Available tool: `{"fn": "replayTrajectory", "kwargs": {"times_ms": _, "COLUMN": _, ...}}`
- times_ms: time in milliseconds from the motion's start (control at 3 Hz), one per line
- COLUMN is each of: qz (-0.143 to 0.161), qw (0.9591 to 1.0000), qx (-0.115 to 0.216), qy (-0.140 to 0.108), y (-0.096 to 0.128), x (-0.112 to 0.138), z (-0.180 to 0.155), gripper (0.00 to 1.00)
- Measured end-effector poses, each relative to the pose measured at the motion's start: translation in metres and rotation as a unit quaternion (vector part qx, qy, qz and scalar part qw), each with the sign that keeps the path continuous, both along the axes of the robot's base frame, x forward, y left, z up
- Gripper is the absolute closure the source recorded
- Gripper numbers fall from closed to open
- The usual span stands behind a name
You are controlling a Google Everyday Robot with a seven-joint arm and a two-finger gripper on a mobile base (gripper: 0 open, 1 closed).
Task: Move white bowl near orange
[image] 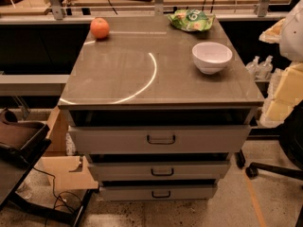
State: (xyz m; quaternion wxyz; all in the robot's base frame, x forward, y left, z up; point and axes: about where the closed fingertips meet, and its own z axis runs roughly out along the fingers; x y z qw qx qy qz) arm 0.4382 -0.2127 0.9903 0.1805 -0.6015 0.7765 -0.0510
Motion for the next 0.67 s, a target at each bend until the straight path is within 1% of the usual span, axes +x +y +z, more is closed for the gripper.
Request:
{"fn": "replayTrajectory", "kwargs": {"times_ms": 333, "qz": 0.0, "qw": 1.0, "qx": 0.0, "qy": 0.0, "y": 0.0, "x": 0.0, "z": 0.0, "gripper": 0.0}}
{"fn": "replayTrajectory", "kwargs": {"times_ms": 667, "qz": 0.02, "qw": 0.9997, "qx": -0.01, "qy": -0.01, "y": 0.005, "x": 0.024, "z": -0.009, "gripper": 0.0}}
